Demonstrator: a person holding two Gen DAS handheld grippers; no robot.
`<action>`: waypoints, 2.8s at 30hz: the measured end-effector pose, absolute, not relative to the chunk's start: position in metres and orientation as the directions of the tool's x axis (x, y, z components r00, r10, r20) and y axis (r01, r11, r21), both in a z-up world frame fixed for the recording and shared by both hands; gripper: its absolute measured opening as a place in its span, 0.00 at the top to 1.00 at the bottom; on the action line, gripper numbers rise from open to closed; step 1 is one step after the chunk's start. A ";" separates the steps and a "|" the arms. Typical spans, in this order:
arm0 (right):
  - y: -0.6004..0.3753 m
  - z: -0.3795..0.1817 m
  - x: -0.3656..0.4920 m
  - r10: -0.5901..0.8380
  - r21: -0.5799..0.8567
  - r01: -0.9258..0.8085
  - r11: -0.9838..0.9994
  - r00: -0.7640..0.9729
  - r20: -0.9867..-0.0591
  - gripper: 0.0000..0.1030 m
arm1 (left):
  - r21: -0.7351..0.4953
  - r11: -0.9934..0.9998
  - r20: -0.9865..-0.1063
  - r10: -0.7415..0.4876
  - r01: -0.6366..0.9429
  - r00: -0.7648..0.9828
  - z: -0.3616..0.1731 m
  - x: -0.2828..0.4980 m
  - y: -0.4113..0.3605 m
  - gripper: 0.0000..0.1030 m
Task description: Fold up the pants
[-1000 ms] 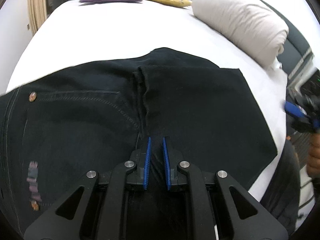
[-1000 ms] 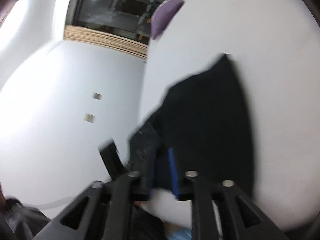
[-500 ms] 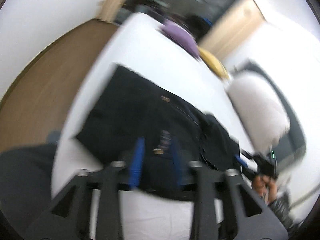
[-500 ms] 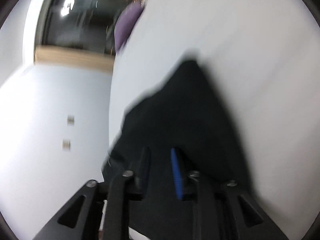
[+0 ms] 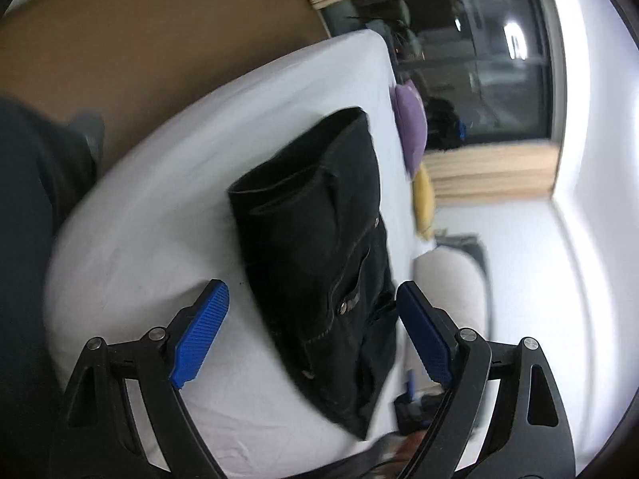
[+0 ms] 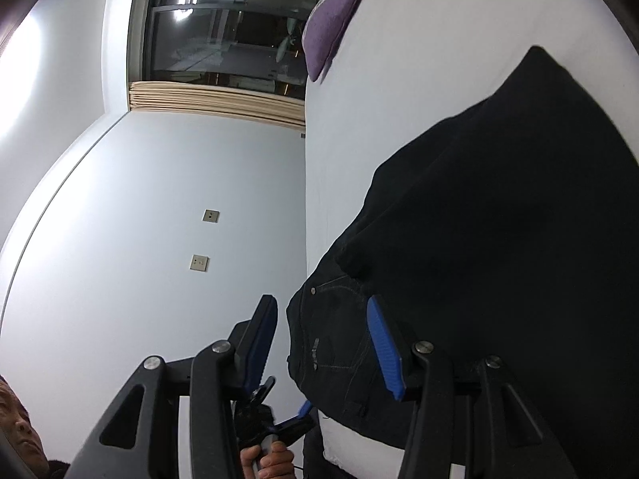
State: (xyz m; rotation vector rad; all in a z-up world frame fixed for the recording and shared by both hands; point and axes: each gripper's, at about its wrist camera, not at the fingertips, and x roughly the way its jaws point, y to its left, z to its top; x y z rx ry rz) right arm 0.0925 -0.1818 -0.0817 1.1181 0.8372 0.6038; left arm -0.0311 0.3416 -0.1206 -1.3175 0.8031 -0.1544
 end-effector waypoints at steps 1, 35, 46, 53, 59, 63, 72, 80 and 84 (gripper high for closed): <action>-0.180 -0.081 0.090 0.784 0.944 -0.014 0.328 0.562 -0.264 0.50 | -0.911 0.247 -0.413 -0.539 -0.332 0.734 -0.124 -0.030 0.344 0.17; -0.116 -0.154 0.145 0.777 0.803 0.043 0.594 0.226 -0.587 1.00 | -0.780 0.614 -0.495 -0.481 -0.126 0.724 -0.041 0.024 0.300 0.85; -0.154 -0.109 0.133 0.854 0.913 -0.011 0.409 0.357 -0.378 0.26 | -0.505 0.830 -0.529 -0.515 0.237 0.675 0.042 0.051 0.173 0.85; -0.238 -0.066 0.116 0.862 0.951 -0.114 0.288 0.463 -0.205 0.14 | -0.277 0.793 -0.649 -0.571 0.542 0.504 0.019 0.046 0.017 0.87; -0.245 -0.102 0.098 0.832 0.919 -0.004 0.395 0.425 -0.356 0.12 | -0.193 0.751 -0.758 -0.523 0.632 0.389 -0.036 0.031 -0.045 0.88; -0.243 -0.118 0.091 0.780 0.849 0.029 0.527 0.381 -0.497 0.34 | -0.130 0.748 -0.770 -0.490 0.650 0.410 -0.035 0.026 -0.056 0.88; -0.246 -0.112 0.098 0.695 0.758 0.032 0.651 0.375 -0.613 0.47 | -0.090 0.759 -0.800 -0.441 0.645 0.407 -0.038 0.021 -0.085 0.88; -0.241 -0.108 0.105 0.656 0.721 0.044 0.692 0.379 -0.653 0.68 | -0.074 0.766 -0.822 -0.409 0.639 0.395 -0.036 0.035 -0.106 0.88; -0.247 -0.108 0.096 0.646 0.707 0.031 0.706 0.382 -0.662 0.74 | -0.075 0.768 -0.828 -0.404 0.636 0.390 -0.035 0.038 -0.111 0.88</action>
